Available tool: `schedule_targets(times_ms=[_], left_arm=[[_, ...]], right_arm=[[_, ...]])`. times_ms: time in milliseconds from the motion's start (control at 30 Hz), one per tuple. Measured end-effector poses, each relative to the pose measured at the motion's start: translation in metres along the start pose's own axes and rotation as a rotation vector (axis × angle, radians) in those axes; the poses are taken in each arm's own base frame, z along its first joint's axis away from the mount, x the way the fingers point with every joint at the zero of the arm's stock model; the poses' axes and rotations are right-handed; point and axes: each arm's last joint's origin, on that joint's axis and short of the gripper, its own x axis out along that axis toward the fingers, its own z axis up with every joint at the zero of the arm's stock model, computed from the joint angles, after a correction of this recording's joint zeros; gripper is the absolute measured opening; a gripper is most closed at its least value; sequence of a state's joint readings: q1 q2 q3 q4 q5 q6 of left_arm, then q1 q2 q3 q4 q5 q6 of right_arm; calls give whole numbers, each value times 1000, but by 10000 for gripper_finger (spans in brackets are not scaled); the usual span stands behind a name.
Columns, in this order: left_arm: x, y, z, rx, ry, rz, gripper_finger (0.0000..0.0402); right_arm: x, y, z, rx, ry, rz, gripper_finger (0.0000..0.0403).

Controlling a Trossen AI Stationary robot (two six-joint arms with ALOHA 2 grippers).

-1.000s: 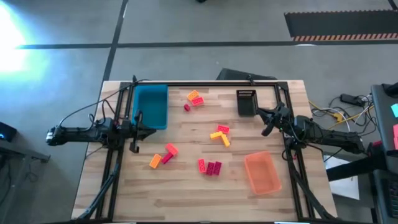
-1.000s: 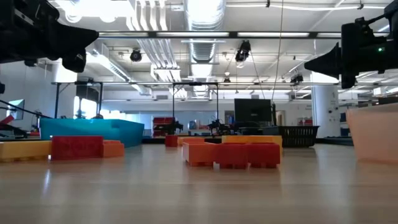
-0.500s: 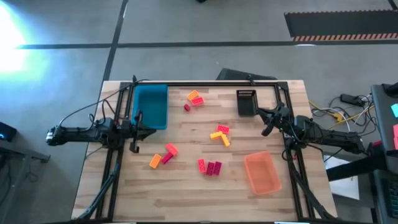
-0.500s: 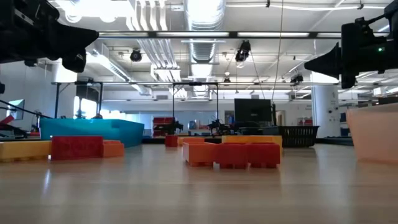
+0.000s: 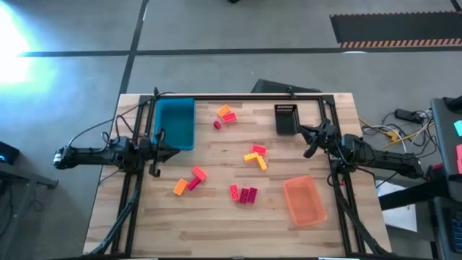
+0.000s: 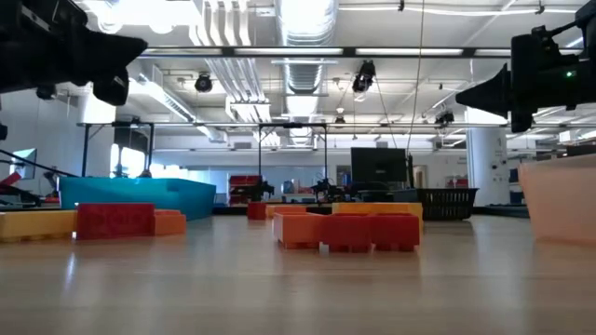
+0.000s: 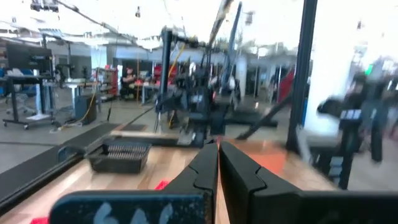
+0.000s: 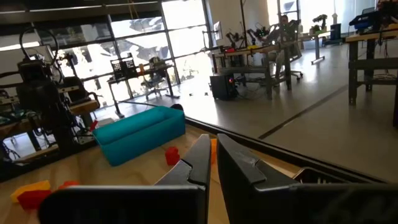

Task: Sort & place blocks by color
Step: Put the yellow game piece on the orange bin

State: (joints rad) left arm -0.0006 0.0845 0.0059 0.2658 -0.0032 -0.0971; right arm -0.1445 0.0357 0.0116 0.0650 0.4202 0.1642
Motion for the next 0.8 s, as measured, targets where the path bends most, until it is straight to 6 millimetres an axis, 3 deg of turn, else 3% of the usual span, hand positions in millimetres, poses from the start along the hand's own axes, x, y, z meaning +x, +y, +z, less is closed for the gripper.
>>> schedule_targets(times_ms=[133, 333, 533, 800], left_arm=[[0, -1, 8, -222, -77, -16, 0], [-1, -1, 12, -308, -113, -33, 0], [-1, -1, 12, -229, -120, -20, 0], [-1, -1, 20, -161, -205, -5, 0]], right_arm=[[0, 0, 0, 0, 0, 0, 18], [0, 0, 0, 24, 0, 1, 18], [0, -1, 4, 542, -50, -21, 18], [-2, 9, 26, 423, -197, 258, 18]])
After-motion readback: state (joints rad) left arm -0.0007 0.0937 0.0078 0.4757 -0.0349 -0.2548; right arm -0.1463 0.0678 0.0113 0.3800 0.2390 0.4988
